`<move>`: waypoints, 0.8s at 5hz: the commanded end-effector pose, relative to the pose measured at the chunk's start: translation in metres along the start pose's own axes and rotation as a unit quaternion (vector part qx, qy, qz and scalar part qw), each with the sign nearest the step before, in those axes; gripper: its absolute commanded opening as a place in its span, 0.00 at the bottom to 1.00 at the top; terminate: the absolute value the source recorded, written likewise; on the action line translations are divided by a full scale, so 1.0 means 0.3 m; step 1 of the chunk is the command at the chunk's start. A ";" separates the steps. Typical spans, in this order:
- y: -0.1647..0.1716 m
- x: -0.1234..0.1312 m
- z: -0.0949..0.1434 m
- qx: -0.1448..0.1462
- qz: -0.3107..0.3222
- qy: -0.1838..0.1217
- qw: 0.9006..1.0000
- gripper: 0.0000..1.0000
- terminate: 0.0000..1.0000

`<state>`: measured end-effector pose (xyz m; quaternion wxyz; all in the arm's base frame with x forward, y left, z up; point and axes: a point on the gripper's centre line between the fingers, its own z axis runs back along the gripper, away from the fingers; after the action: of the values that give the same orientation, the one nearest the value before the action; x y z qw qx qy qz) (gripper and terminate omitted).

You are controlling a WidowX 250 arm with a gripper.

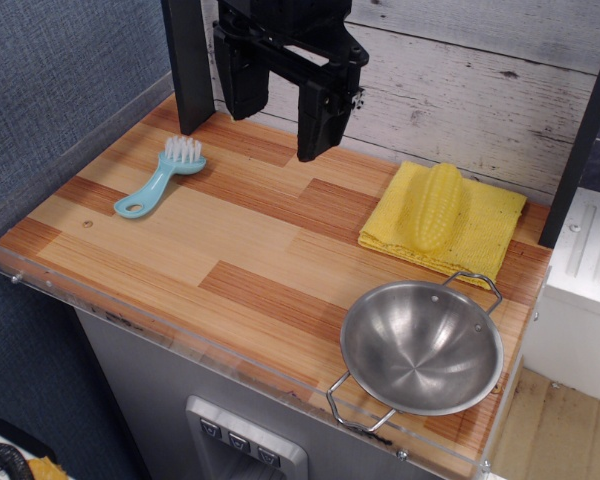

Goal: Put the corn inside the pan

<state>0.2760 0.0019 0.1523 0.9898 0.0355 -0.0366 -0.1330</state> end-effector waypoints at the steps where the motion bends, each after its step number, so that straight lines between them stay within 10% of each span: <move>1: 0.000 0.000 0.000 0.000 0.000 0.000 1.000 1.00 0.00; 2: -0.057 0.127 -0.020 -0.020 0.017 -0.056 0.998 1.00 0.00; 4: -0.125 0.312 -0.157 -0.045 0.045 -0.066 0.996 1.00 0.00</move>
<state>0.3549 -0.0556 0.0896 0.9932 -0.0182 -0.0705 -0.0910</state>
